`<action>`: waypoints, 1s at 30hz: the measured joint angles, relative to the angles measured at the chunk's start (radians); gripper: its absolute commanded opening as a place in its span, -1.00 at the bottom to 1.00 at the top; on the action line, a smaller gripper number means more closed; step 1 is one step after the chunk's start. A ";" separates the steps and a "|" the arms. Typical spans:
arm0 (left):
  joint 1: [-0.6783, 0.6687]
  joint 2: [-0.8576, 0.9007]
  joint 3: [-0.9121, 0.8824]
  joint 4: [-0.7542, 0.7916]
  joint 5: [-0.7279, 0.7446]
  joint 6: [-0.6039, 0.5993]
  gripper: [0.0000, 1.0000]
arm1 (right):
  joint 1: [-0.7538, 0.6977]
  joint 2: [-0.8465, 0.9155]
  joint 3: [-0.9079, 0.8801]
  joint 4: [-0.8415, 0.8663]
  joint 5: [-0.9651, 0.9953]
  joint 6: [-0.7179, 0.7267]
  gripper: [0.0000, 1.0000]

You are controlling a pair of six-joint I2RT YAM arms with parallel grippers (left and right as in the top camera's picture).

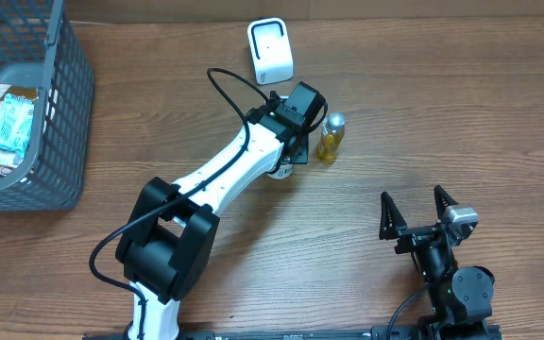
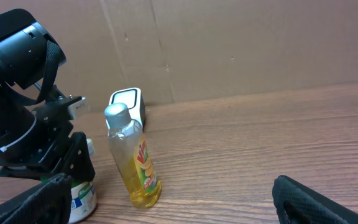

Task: Scan the item barcode
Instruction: 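Hold the tissue packet barcode side in front of the scanner, then lower the green tissue packet onto the table and open the left gripper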

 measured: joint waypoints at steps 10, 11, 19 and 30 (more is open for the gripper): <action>0.000 0.000 0.000 -0.022 0.000 0.000 0.54 | 0.000 0.000 0.000 0.000 0.000 0.000 1.00; 0.000 0.000 0.000 -0.023 0.000 0.000 0.58 | 0.000 0.000 0.000 0.000 0.000 0.000 1.00; 0.000 0.000 0.000 -0.028 0.000 -0.001 0.91 | 0.000 0.000 0.000 0.000 0.000 0.000 1.00; 0.003 0.000 0.003 -0.031 0.000 0.000 1.00 | 0.000 0.000 0.000 0.000 0.000 0.000 1.00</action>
